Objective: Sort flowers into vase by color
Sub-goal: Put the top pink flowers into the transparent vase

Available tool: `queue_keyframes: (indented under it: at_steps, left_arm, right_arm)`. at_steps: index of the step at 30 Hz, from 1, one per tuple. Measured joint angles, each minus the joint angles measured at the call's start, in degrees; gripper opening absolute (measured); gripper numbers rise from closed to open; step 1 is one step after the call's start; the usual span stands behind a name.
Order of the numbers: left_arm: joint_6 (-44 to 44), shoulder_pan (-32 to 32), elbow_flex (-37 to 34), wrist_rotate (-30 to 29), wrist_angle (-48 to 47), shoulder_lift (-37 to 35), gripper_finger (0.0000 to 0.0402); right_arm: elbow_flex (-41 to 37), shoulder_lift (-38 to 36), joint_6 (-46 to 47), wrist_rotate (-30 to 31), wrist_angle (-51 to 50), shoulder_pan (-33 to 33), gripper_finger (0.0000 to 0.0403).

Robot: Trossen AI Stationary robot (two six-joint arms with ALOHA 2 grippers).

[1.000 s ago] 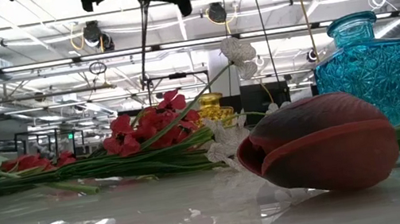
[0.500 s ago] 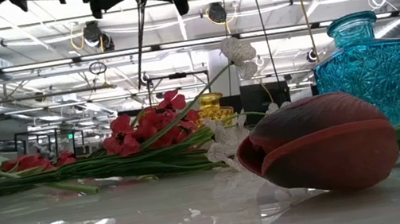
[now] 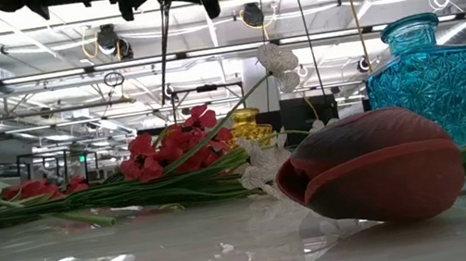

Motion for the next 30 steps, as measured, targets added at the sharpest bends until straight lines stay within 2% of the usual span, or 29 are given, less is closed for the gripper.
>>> queue_keyframes:
  at_steps: [8,13,17,19,22,28,30]
  left_arm:
    - [0.2,0.0,0.0,0.3,0.2,0.0,0.0102]
    - [0.3,0.0,0.0,-0.2,0.2,0.1,0.0067]
    - [0.0,1.3,0.0,-1.0,0.2,0.1,0.0027]
    - [-0.2,2.3,0.0,-0.2,0.2,0.1,0.0012]
    - [-1.5,4.3,0.0,1.1,0.1,0.1,0.0011]
    - [-5.0,9.4,-0.1,7.5,0.3,-2.1,0.0007]
    - [-5.8,11.2,-0.1,8.5,0.1,-3.5,0.0007]
  right_arm:
    - [0.0,0.0,0.0,0.2,0.0,0.0,0.0022]
    - [-0.1,0.0,0.0,0.2,0.0,0.0,0.0023]
    - [-0.1,0.0,0.2,2.9,0.0,0.0,0.0037]
    - [-0.1,0.0,0.0,3.2,0.0,0.0,0.0056]
    - [-0.1,-0.3,0.0,3.7,-0.7,0.0,0.0096]
    - [-0.1,-2.6,-1.3,11.4,-7.2,0.0,0.0195]
    - [-0.1,-3.8,-1.7,12.3,-9.8,-0.1,0.0224]
